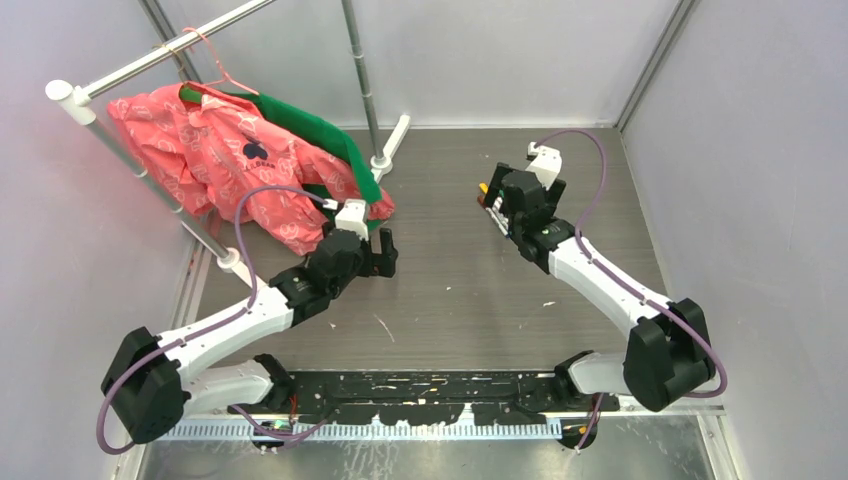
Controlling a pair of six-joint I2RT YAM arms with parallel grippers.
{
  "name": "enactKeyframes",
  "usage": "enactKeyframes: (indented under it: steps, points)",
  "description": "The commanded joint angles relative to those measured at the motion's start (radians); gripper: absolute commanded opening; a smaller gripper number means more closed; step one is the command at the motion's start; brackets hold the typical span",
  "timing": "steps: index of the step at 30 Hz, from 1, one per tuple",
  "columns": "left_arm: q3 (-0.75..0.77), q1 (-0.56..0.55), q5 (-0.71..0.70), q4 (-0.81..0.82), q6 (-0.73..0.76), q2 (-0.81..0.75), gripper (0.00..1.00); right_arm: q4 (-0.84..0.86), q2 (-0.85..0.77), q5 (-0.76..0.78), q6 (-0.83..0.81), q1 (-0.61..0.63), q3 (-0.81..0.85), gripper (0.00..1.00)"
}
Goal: Open the pen caps
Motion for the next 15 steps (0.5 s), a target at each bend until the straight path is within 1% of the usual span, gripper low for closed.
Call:
enactKeyframes:
  steps: [1,2,4,5,6,7,8,10,14,15]
  points:
    - [-0.012,-0.002,0.048,0.130,0.008,0.006,1.00,0.038,-0.040,0.074,0.008,0.008,-0.026,0.99]
    - [-0.016,-0.001,0.052,0.141,-0.013,0.011,1.00,0.040,-0.045,0.047,-0.006,0.008,-0.033,0.97]
    - [-0.018,0.001,0.086,0.157,-0.028,0.026,1.00,0.041,-0.045,-0.021,-0.048,0.007,-0.038,0.89]
    - [-0.015,0.003,0.107,0.158,-0.029,0.036,0.99,0.020,-0.035,-0.028,-0.052,0.007,-0.026,0.81]
    - [-0.003,0.003,0.111,0.142,-0.037,0.052,0.96,-0.011,-0.018,-0.027,-0.057,0.008,-0.009,0.73]
    - [0.023,0.003,0.105,0.113,-0.048,0.076,0.94,-0.057,0.003,-0.030,-0.067,0.006,0.018,0.66]
    - [0.043,0.003,0.101,0.085,-0.056,0.094,0.92,-0.083,0.024,-0.041,-0.078,0.007,0.037,0.63]
    - [0.067,0.003,0.098,0.060,-0.071,0.122,0.88,-0.121,0.062,-0.063,-0.093,0.007,0.056,0.61]
    - [0.071,0.002,0.078,0.059,-0.140,0.138,0.88,-0.134,0.103,-0.113,-0.107,0.007,0.053,0.58]
    - [0.073,0.003,0.073,0.059,-0.158,0.139,0.88,-0.139,0.117,-0.140,-0.116,0.008,0.057,0.56]
